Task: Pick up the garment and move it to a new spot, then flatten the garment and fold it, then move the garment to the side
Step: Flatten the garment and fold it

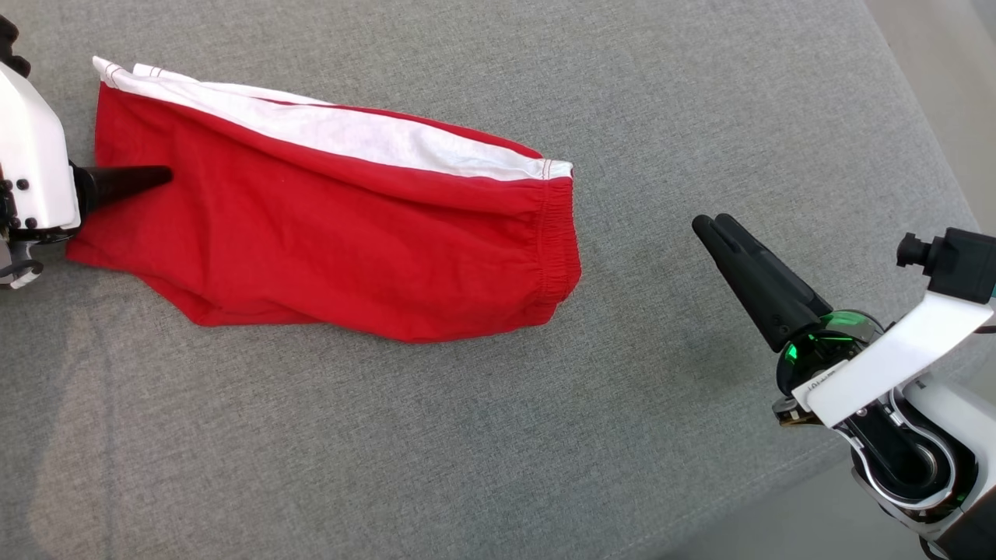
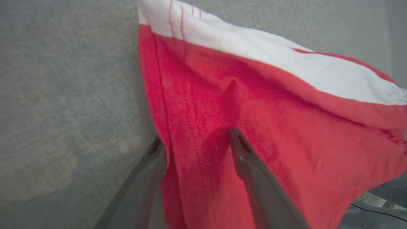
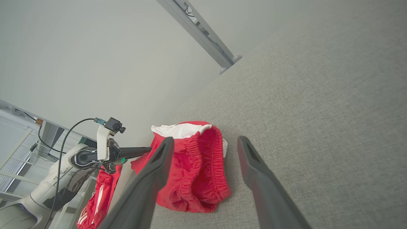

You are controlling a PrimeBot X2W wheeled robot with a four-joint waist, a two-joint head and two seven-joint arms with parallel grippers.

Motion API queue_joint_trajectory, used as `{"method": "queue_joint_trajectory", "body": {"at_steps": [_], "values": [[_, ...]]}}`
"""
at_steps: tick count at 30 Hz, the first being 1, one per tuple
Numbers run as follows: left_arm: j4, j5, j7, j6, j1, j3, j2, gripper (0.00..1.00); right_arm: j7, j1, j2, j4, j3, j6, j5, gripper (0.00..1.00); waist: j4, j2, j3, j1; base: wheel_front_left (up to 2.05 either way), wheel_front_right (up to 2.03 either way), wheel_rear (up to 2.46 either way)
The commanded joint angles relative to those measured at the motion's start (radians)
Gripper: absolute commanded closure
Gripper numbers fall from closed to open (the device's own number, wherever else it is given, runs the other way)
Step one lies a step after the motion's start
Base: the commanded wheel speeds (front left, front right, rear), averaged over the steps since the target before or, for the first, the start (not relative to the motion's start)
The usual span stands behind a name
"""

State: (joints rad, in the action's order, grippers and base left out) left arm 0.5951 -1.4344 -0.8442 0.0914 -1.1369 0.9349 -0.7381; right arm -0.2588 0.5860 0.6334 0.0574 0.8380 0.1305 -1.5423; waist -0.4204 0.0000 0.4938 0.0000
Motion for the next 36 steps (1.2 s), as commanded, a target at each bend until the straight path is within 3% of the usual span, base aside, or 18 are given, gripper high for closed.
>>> {"method": "queue_joint_trajectory", "body": {"at_steps": [1,14,18,23,36], "values": [[0.0,0.0,-0.005,-0.001,0.027,0.012,0.013,1.0,-0.004,0.009,-0.001,-0.002,0.0,0.001,0.004,0.0,-0.002,0.0,-0.001,0.0,0.0,0.0,0.0],[-0.007,-0.028,0.012,0.005,0.062,-0.001,0.018,1.0,0.001,-0.015,0.014,-0.031,0.004,0.001,-0.012,0.0,0.02,0.0,-0.08,0.0,0.0,0.0,0.0],[-0.006,-0.072,0.024,0.009,0.113,-0.014,0.044,1.0,0.01,-0.03,0.028,-0.041,0.008,0.001,-0.019,0.0,0.053,0.0,-0.136,0.0,0.0,0.0,0.0],[-0.036,-0.076,0.028,0.007,0.184,0.007,0.038,1.0,0.017,-0.05,0.049,-0.053,0.01,0.001,-0.028,0.0,0.11,0.0,-0.201,0.0,0.0,0.0,0.0],[-0.137,-0.097,0.108,-0.058,0.35,0.017,0.038,1.0,0.041,-0.085,0.071,-0.072,0.017,0.001,-0.047,0.0,0.217,0.0,-0.295,0.0,0.0,0.0,0.0]]}}
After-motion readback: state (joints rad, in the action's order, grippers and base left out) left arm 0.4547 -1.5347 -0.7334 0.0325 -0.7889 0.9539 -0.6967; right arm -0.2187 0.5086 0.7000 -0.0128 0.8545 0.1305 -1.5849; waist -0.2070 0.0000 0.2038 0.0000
